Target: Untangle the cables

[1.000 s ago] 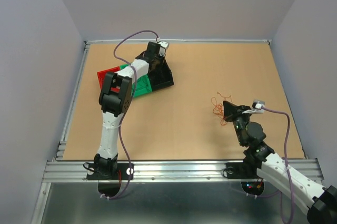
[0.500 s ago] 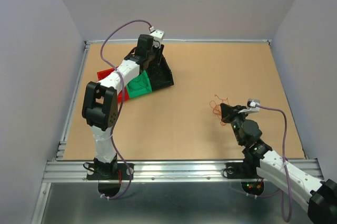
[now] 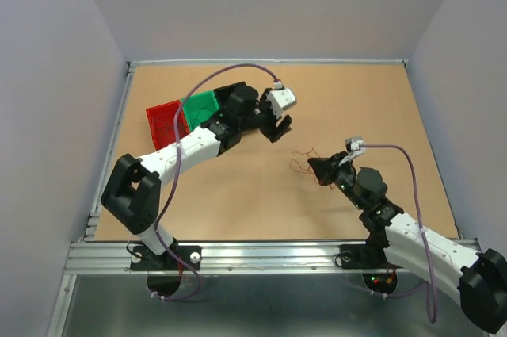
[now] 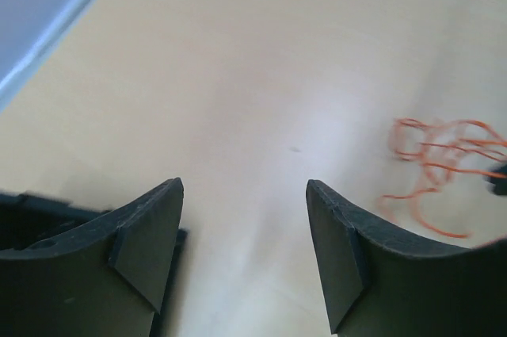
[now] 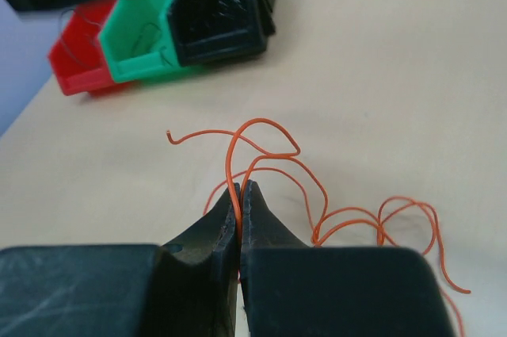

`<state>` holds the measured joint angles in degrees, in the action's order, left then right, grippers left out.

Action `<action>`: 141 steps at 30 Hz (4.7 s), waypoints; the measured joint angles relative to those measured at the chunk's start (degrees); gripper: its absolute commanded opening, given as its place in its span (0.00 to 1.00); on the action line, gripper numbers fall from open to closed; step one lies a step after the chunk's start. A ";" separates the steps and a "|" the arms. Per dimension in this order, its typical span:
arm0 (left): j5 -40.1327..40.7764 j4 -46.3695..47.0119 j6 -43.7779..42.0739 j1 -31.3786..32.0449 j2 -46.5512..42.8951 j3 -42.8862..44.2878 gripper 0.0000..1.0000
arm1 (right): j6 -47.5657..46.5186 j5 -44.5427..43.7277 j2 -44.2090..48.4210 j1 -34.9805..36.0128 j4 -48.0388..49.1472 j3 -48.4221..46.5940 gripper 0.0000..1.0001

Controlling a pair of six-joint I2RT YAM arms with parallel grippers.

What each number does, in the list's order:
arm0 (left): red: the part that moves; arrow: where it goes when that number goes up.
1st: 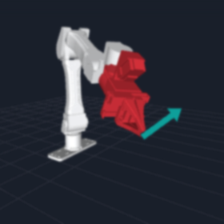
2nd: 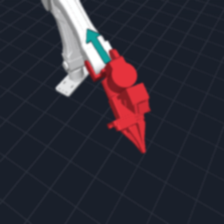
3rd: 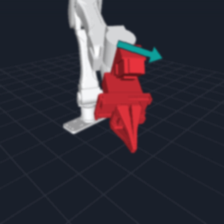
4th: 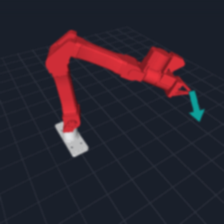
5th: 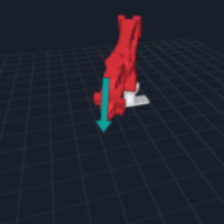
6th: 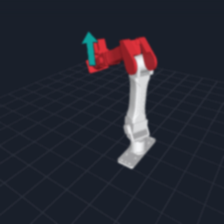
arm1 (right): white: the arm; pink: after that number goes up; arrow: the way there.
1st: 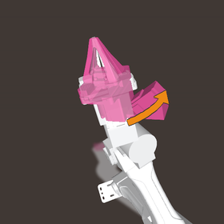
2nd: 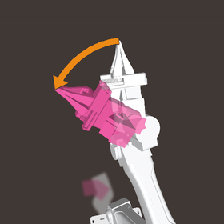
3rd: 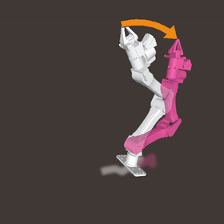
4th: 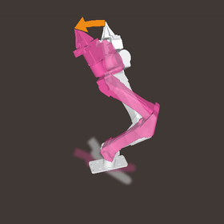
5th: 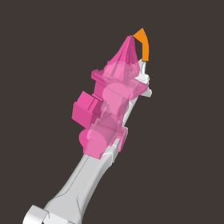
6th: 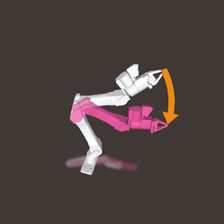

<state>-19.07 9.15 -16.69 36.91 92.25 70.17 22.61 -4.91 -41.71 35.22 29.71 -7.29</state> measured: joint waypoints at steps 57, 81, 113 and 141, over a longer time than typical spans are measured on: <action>-21.68 1.66 -17.97 8.85 -7.65 -9.84 0.19 | -3.39 21.49 -7.63 0.00 -1.20 -10.25 0.01; -20.74 0.90 -20.00 9.25 -7.65 -11.08 0.54 | -3.39 22.40 -9.20 0.00 -0.96 -10.25 0.01; -14.29 -2.71 -16.98 12.59 -9.09 -9.40 0.00 | -3.65 23.26 -8.41 0.00 1.77 -8.61 0.47; 17.70 -18.21 6.32 -17.31 -14.14 32.20 0.00 | 4.85 -4.20 -2.47 0.00 3.87 -0.17 0.01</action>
<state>-1.37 -9.06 -10.37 19.59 78.11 102.37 27.46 -9.10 -44.18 35.22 33.58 -7.46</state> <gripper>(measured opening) 0.025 0.023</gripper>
